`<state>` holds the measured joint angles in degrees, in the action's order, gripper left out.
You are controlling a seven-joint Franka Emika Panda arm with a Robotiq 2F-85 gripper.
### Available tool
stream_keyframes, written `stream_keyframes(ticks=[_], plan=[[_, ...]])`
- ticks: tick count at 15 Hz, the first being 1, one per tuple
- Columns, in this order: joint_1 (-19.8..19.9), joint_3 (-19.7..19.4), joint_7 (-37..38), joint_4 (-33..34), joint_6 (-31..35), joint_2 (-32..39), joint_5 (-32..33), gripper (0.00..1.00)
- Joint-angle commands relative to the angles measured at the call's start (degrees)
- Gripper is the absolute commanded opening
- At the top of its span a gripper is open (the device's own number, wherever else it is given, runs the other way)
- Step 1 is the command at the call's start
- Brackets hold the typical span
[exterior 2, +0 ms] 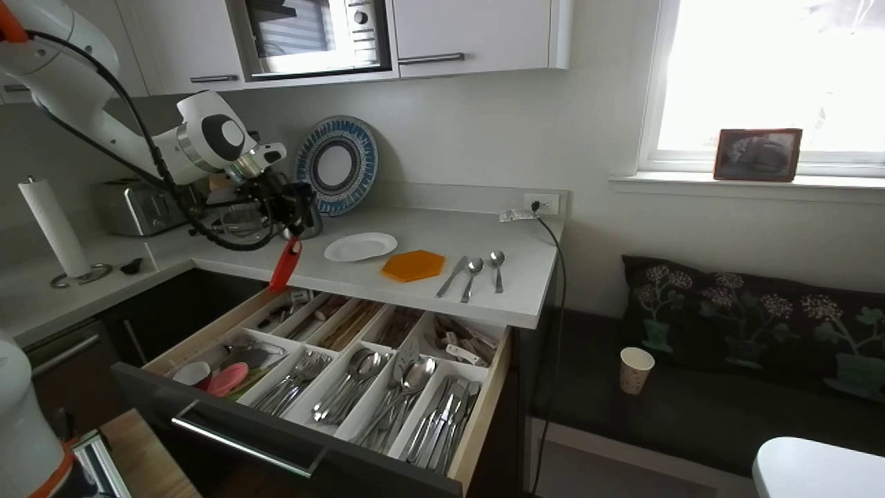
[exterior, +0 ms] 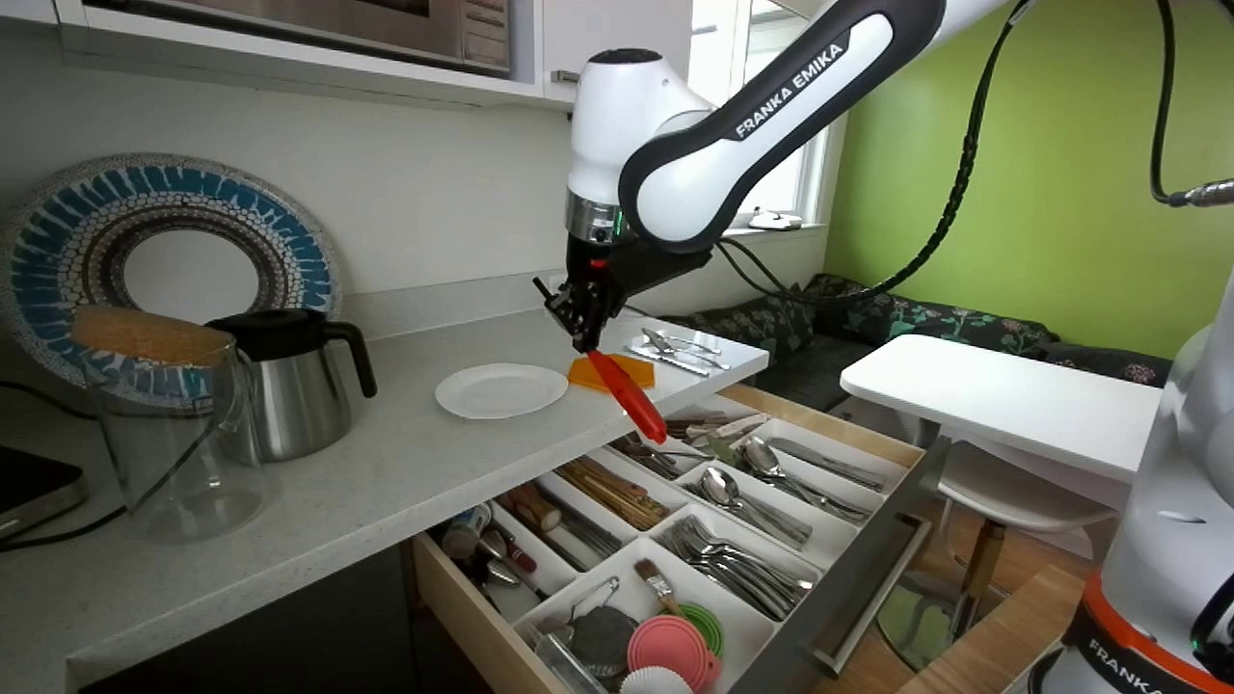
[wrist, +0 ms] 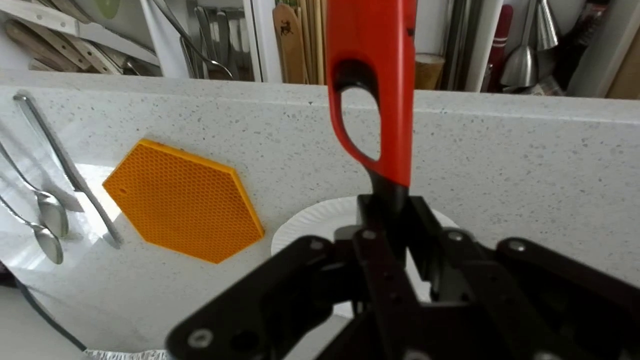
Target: Remove the lighter from the open drawer and put it on the counter
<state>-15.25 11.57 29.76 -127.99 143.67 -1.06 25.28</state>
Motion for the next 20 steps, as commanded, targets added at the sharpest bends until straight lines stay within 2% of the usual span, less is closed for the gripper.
stream_keyframes(ticks=[1,3,6,11,14,20], plan=[[0.71,0.97,-2.12,7.12,-2.7,3.04,-2.42,0.05],[0.34,1.1,-4.68,12.07,-5.2,5.54,-6.39,0.05],[-0.91,1.78,-6.36,21.77,-13.76,10.73,-10.58,0.05],[-4.81,1.58,-2.1,39.73,-31.07,21.84,-13.57,0.05],[-7.19,0.73,-0.34,49.39,-36.11,29.52,-15.32,0.05],[-12.46,-3.05,5.26,66.57,-40.42,42.87,-15.85,0.05]])
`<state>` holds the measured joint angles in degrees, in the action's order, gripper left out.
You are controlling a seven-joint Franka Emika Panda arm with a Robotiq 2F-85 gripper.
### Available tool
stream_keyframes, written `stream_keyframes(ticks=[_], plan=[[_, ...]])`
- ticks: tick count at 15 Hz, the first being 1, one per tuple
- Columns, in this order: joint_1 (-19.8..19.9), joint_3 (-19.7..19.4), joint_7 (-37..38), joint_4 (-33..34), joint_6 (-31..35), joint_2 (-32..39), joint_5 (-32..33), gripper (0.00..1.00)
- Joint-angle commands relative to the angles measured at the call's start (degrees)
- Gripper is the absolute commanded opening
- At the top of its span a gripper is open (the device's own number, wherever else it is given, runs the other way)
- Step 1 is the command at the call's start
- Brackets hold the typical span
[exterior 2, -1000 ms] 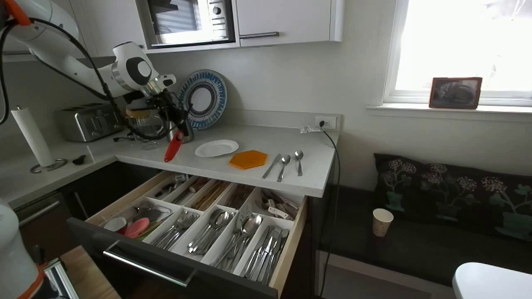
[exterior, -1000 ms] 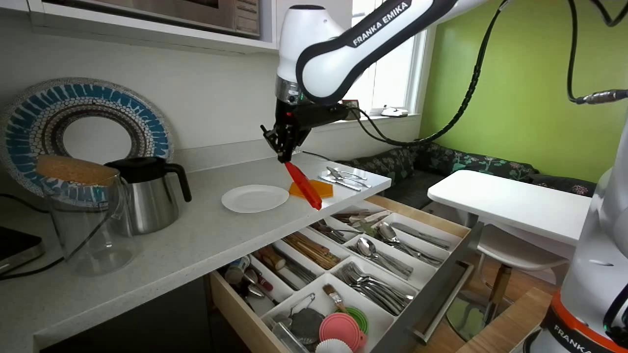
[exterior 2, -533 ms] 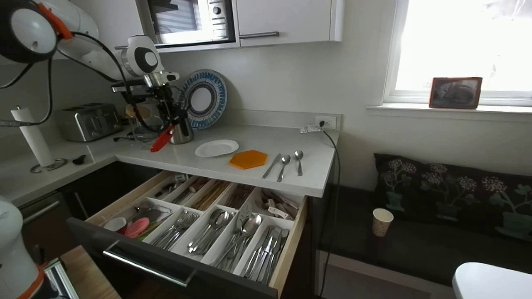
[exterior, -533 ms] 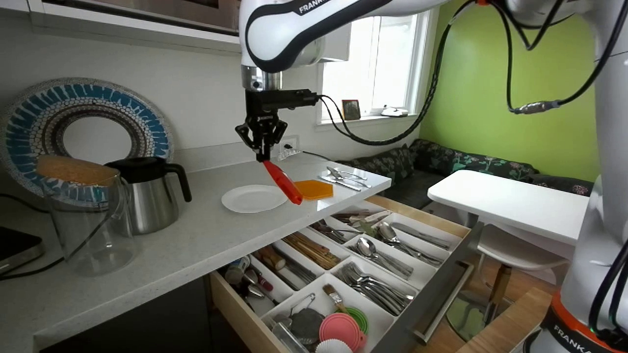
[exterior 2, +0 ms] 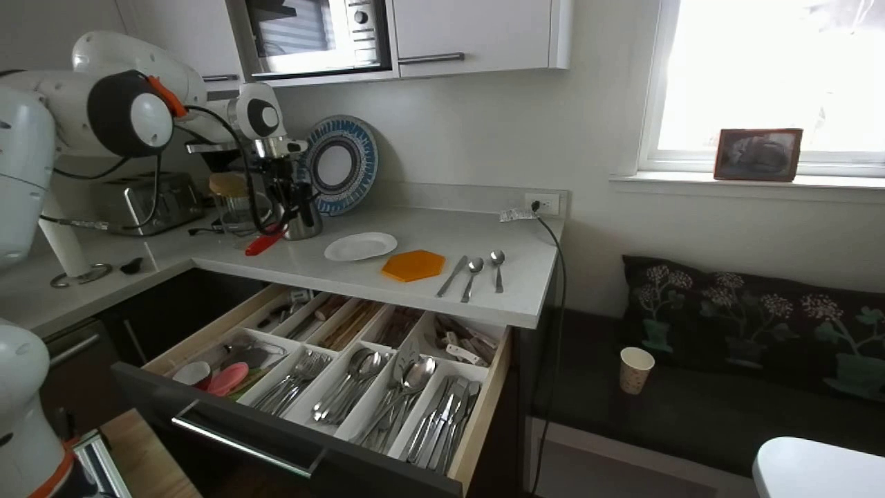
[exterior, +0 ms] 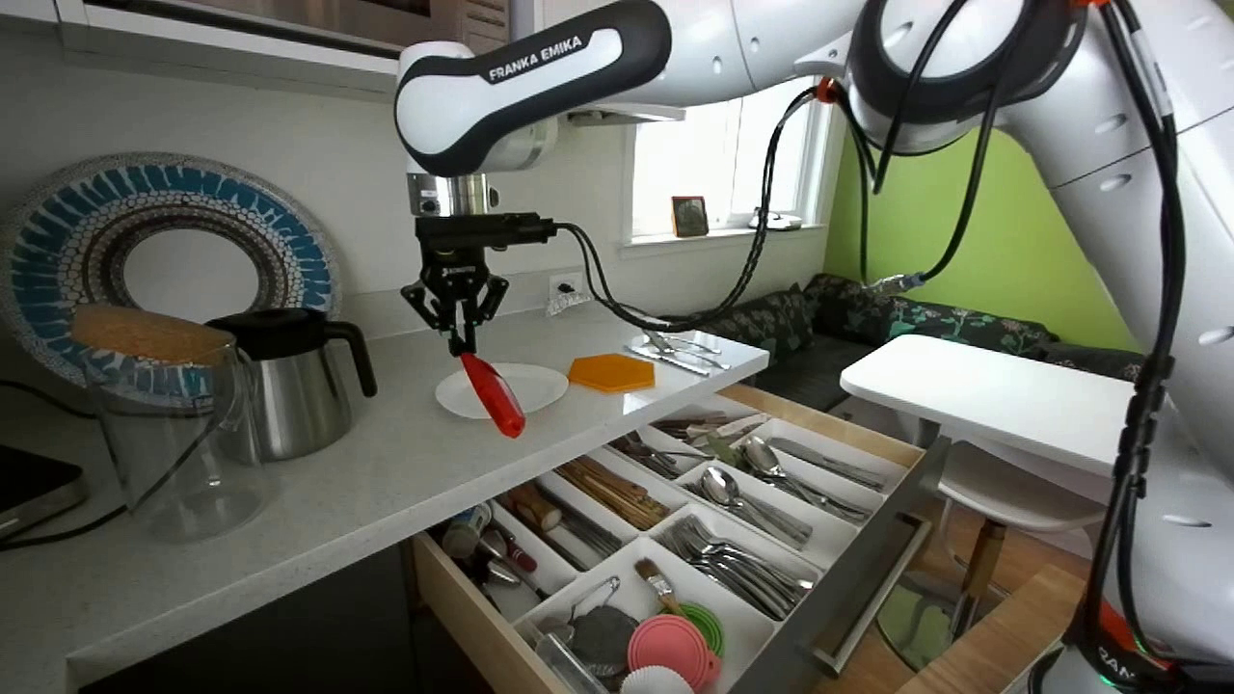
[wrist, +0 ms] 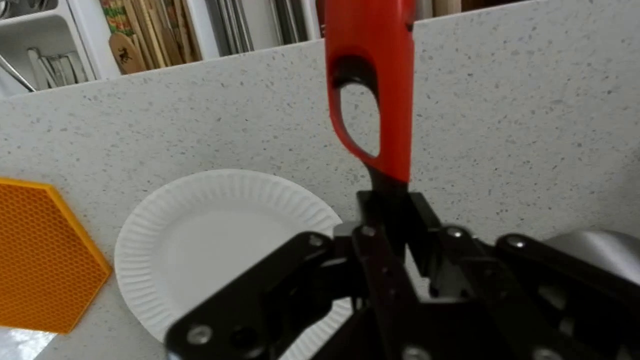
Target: Remove the lighter from the open drawer and put it on the counter
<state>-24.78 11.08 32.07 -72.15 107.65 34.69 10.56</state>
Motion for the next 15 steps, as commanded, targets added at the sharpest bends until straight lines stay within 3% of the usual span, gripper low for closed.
stream_keyframes(ticks=[1,5,6,9,15], plan=[[-2.52,-1.43,3.82,13.98,-5.61,9.4,-0.29,0.05],[-3.63,-1.4,4.95,25.29,-12.01,16.81,-0.76,0.05],[-2.44,-0.97,3.63,16.74,-7.49,11.69,-0.18,0.19],[-2.89,-0.98,3.97,21.6,-9.41,14.98,-0.18,0.19],[-3.0,-0.98,4.02,22.94,-10.0,15.67,-0.18,0.19]])
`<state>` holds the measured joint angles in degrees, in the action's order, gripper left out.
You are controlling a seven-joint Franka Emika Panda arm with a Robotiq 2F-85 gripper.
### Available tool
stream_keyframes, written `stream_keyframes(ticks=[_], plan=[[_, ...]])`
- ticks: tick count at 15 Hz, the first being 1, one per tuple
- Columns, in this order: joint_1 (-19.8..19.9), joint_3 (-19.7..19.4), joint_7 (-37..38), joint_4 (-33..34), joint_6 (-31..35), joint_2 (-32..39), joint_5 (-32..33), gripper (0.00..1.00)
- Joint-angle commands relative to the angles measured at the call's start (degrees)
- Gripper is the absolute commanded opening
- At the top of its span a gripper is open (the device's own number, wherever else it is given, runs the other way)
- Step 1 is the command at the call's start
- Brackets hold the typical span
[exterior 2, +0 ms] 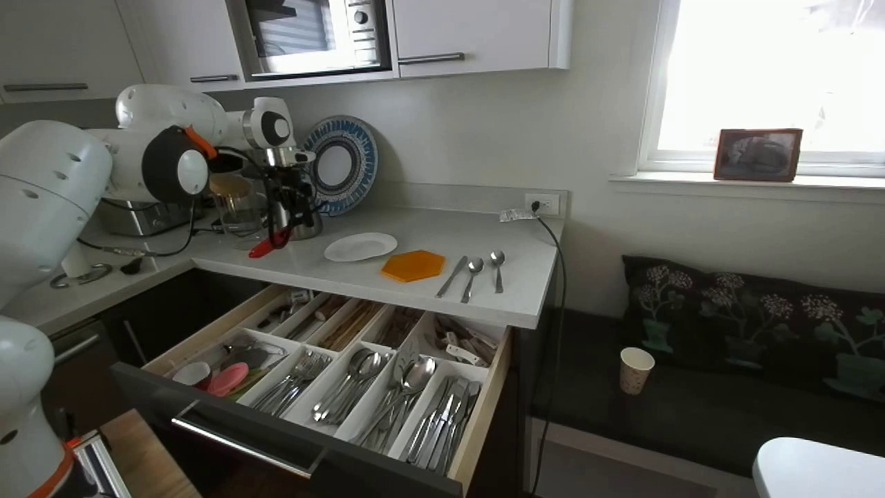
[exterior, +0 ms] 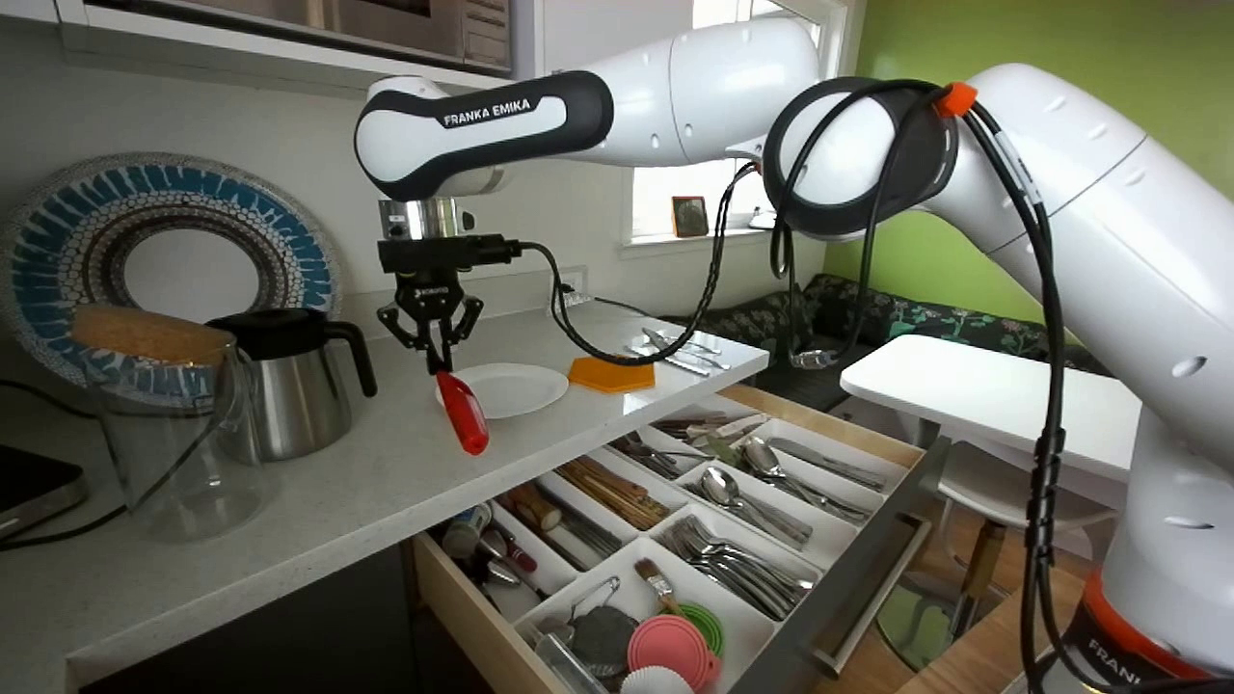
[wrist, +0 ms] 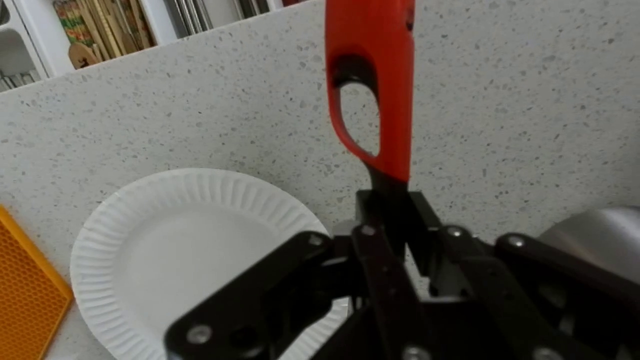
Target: Remove the lighter from the open drawer and put it on the counter
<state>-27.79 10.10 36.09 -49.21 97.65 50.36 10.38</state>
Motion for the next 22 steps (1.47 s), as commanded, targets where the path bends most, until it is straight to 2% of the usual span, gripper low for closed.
stream_keyframes(ticks=[1,12,20,21,22], plan=[[0.02,-0.34,1.11,0.92,0.07,0.87,-0.05,0.05],[1.69,0.79,2.05,9.34,3.94,9.41,-2.85,0.05],[1.94,2.57,-0.34,14.72,3.52,14.52,-3.17,0.05],[1.96,2.85,-0.64,15.19,3.36,14.91,-3.22,0.08],[2.0,3.08,-0.93,15.66,3.26,15.28,-3.34,0.25]])
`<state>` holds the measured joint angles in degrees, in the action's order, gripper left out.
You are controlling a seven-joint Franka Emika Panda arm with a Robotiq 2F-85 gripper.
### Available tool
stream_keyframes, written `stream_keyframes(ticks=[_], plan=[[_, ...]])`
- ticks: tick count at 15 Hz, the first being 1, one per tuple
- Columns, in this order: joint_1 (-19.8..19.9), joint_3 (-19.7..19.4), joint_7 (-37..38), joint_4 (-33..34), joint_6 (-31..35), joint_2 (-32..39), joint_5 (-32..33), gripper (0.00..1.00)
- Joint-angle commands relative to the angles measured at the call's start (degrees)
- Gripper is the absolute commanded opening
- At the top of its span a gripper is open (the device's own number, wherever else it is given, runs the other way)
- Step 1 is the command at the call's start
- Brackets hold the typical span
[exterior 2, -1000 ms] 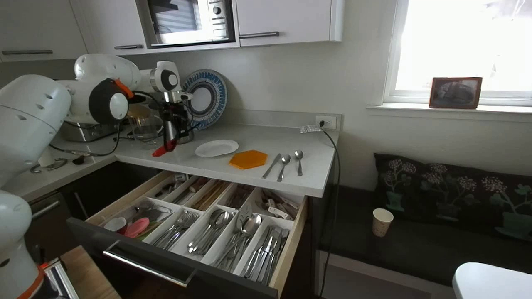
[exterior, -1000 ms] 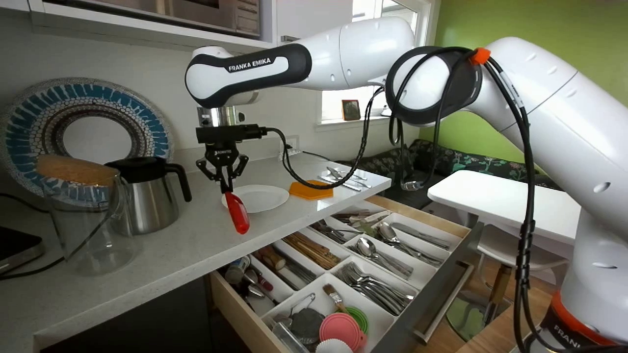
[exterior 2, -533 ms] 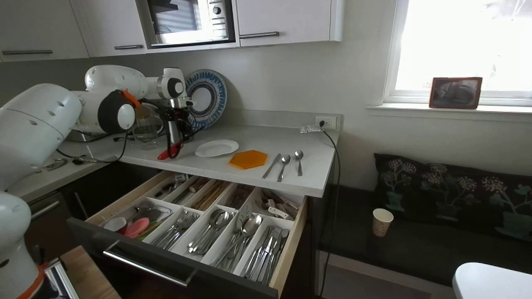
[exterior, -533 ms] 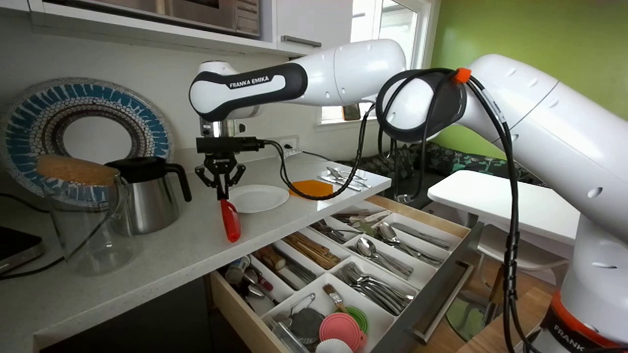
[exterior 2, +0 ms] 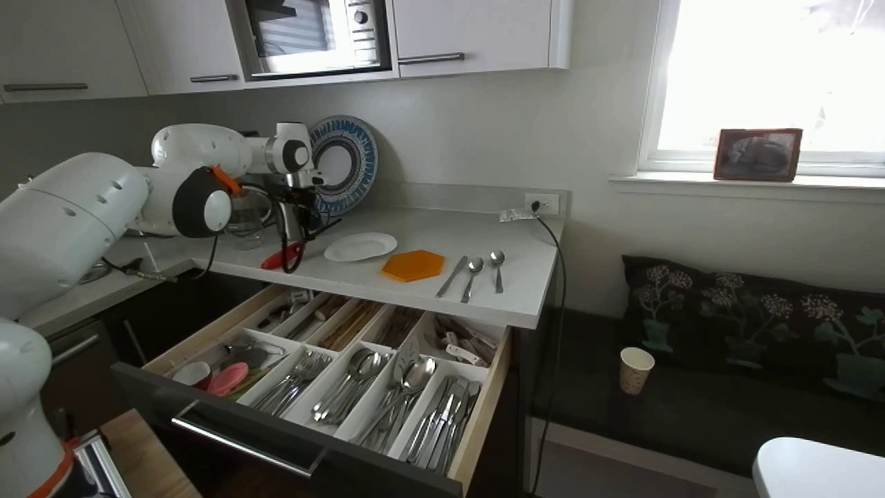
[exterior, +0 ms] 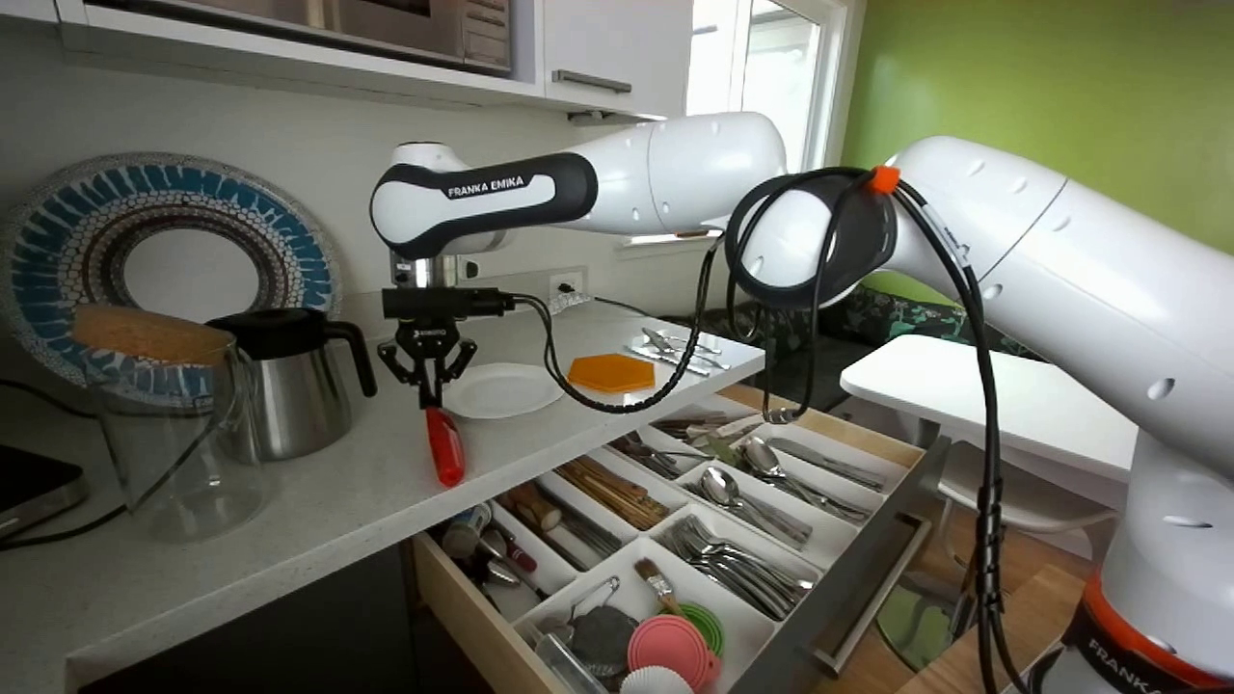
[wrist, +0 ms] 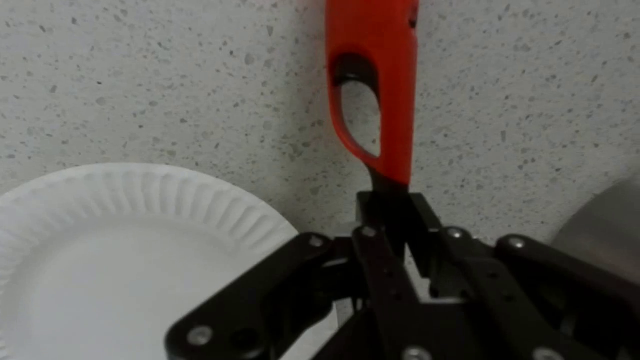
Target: Remove the lighter from the open drawer and put it on the counter
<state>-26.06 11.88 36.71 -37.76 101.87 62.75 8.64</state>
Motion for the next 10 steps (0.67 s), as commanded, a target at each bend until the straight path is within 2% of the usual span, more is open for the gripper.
stream_keyframes(ticks=[1,2,3,5,6,8,9,10], plan=[[0.31,1.44,-1.53,4.56,-0.98,3.21,-1.67,0.38],[0.4,1.69,-1.72,4.85,-1.0,3.45,-1.79,0.48],[0.46,1.81,-1.86,5.16,-0.98,3.7,-1.85,0.5],[0.6,2.07,-2.25,5.55,-1.11,4.06,-1.97,0.51],[0.69,2.24,-2.31,5.65,-1.07,4.15,-2.01,0.46],[0.76,2.53,-2.78,5.77,-1.2,3.97,-1.96,0.49],[0.81,2.78,-3.6,5.61,-1.33,3.6,-1.92,0.66],[0.83,3.02,-4.69,5.44,-1.34,3.21,-1.8,0.76]])
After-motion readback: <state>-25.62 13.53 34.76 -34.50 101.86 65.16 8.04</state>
